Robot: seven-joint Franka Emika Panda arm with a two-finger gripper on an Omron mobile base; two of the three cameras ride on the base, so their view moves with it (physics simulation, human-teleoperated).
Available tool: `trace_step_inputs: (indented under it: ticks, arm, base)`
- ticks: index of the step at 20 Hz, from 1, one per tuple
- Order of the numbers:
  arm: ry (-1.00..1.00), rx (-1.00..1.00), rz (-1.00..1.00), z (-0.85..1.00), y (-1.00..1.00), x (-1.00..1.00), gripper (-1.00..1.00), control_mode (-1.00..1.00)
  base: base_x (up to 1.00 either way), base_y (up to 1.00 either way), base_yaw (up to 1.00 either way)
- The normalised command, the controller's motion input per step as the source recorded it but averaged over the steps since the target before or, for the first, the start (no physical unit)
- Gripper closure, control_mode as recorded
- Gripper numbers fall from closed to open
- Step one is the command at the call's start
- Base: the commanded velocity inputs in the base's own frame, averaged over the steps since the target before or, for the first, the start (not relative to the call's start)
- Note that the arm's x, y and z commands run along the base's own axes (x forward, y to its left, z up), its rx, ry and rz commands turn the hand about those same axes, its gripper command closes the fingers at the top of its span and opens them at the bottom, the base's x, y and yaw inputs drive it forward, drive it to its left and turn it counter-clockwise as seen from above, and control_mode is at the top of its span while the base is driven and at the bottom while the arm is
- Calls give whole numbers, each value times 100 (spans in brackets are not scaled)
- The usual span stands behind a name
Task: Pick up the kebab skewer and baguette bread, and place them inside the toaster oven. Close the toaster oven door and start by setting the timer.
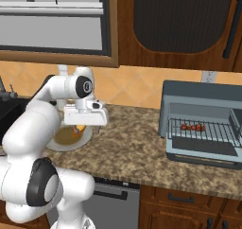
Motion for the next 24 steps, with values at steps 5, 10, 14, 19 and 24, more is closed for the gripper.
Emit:
trace_step_inputs:
  ticks: [5,10,14,19,24]
  arm:
    - [0,0,5,-16,35,23,-100,-100]
    - [0,0,6,-17,38,31,-100,-100]
    - [0,0,5,-13,36,32,-100,-100]
    - [0,0,2,-13,25,37,-100,-100]
    - [-8,4,-3,-16,28,44,-100,-100]
  base:
    - [0,0,0]
    - [0,0,0]
    - [0,0,0]
    - [0,0,0]
    - [0,0,0]
